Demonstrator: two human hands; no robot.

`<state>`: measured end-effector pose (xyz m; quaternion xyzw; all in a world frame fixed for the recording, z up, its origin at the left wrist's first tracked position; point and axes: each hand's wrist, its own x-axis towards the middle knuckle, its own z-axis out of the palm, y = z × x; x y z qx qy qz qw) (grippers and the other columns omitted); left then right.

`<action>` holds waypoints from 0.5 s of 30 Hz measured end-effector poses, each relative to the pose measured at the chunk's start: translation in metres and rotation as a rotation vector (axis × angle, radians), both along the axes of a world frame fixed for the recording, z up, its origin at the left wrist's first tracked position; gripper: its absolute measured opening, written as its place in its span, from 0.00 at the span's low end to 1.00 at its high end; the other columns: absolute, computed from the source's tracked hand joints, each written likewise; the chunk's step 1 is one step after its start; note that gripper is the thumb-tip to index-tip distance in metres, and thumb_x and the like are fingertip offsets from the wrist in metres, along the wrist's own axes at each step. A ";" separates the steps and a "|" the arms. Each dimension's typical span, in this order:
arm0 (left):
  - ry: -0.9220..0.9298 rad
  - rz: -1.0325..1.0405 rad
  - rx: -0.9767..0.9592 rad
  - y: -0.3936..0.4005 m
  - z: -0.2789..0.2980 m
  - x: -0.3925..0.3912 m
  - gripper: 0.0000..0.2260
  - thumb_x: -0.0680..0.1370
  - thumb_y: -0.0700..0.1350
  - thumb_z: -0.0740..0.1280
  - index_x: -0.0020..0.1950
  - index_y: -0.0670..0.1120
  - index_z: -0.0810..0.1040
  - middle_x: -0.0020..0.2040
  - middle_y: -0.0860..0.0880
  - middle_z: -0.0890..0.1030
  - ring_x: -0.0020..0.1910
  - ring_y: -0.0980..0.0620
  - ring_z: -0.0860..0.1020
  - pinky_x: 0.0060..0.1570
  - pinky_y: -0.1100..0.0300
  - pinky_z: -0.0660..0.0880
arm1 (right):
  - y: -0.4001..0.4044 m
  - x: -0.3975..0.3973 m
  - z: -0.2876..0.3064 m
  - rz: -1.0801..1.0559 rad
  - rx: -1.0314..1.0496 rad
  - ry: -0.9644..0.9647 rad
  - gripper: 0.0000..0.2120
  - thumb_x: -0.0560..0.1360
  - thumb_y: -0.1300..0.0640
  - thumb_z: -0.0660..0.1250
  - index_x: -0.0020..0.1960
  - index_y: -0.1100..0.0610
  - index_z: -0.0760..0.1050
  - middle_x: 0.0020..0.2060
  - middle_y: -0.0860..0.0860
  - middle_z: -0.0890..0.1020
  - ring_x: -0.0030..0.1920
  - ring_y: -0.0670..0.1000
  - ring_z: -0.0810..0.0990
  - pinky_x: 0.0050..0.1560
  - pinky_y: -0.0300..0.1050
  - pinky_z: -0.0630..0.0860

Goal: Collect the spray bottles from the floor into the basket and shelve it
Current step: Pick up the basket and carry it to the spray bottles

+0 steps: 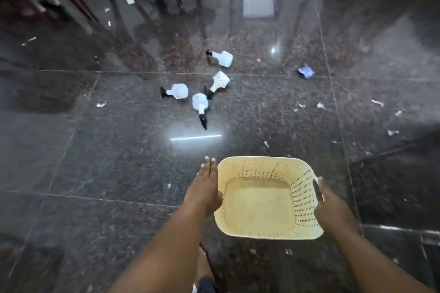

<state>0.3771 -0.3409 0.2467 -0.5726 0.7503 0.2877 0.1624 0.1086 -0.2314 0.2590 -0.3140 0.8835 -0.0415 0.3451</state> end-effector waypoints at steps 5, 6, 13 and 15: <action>-0.052 -0.092 0.005 -0.078 0.012 0.057 0.39 0.79 0.52 0.59 0.79 0.43 0.37 0.79 0.44 0.38 0.78 0.47 0.40 0.77 0.51 0.43 | -0.081 0.045 0.016 -0.043 -0.027 0.038 0.35 0.75 0.66 0.58 0.78 0.44 0.56 0.67 0.58 0.76 0.60 0.62 0.77 0.53 0.52 0.73; -0.060 -0.101 0.004 -0.095 0.013 0.063 0.38 0.78 0.53 0.59 0.79 0.43 0.38 0.79 0.44 0.39 0.78 0.46 0.41 0.76 0.50 0.43 | -0.097 0.051 0.018 -0.073 -0.025 0.041 0.35 0.75 0.65 0.58 0.78 0.45 0.55 0.67 0.59 0.75 0.61 0.62 0.76 0.55 0.53 0.73; -0.101 -0.206 0.031 -0.224 0.013 0.051 0.38 0.77 0.57 0.56 0.79 0.44 0.41 0.80 0.43 0.44 0.78 0.45 0.41 0.75 0.44 0.39 | -0.204 0.038 0.015 -0.185 -0.067 0.019 0.24 0.72 0.63 0.58 0.66 0.47 0.71 0.58 0.56 0.80 0.48 0.58 0.76 0.47 0.49 0.73; -0.115 -0.242 0.060 -0.269 0.005 0.039 0.38 0.77 0.57 0.55 0.79 0.43 0.40 0.80 0.44 0.45 0.78 0.45 0.41 0.75 0.45 0.39 | -0.239 0.026 0.002 -0.222 -0.085 0.002 0.22 0.74 0.63 0.58 0.64 0.47 0.73 0.55 0.57 0.81 0.44 0.56 0.74 0.43 0.47 0.71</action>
